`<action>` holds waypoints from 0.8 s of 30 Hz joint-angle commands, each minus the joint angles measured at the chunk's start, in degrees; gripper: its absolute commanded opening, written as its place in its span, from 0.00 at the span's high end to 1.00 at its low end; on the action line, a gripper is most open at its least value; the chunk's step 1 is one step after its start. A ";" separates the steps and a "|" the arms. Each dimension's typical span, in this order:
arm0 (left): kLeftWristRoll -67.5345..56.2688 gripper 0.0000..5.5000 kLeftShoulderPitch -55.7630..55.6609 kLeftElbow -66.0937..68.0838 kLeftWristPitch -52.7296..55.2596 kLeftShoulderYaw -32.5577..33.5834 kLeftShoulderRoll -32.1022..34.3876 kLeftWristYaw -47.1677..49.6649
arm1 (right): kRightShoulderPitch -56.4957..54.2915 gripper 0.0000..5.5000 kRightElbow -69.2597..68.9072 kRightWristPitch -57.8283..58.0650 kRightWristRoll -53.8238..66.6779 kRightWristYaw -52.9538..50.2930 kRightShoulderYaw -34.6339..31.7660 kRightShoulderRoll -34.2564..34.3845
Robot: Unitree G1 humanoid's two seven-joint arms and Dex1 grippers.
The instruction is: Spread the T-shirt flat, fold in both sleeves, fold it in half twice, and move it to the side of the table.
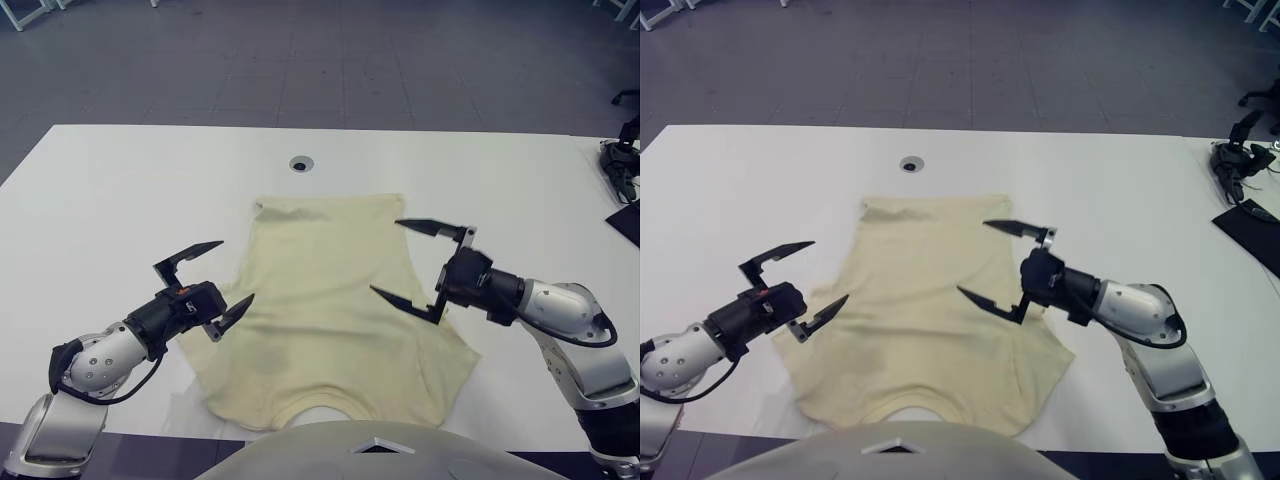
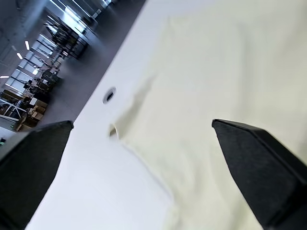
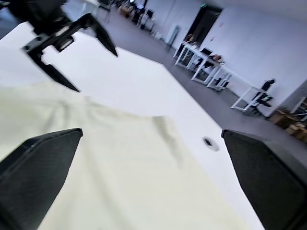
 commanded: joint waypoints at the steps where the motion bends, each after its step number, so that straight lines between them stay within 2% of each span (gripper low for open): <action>1: -10.46 0.02 1.10 -3.38 7.55 3.85 -8.17 7.12 | -1.71 0.02 0.68 1.37 0.22 -6.45 -2.96 5.36; 6: -29.50 0.02 9.41 -5.70 14.04 0.94 -25.21 19.02 | -1.34 0.02 1.51 1.60 -0.49 -10.63 -5.03 9.05; 8: -31.25 0.02 14.23 -2.86 12.62 -1.15 -31.36 20.98 | -1.13 0.02 1.84 1.45 -1.36 -11.07 -5.28 9.43; 10: -30.01 0.02 18.09 -0.40 10.52 -2.82 -34.53 20.40 | -0.96 0.02 1.90 1.50 -2.03 -11.19 -5.25 9.70; 18: -27.90 0.02 30.17 2.90 5.11 -2.50 -39.45 18.46 | -1.64 0.02 1.40 2.35 -3.98 -11.86 -5.34 9.54; 24: -25.52 0.02 30.26 5.46 2.78 -0.96 -39.74 19.04 | -1.30 0.02 0.91 2.73 -4.35 -11.92 -5.18 9.62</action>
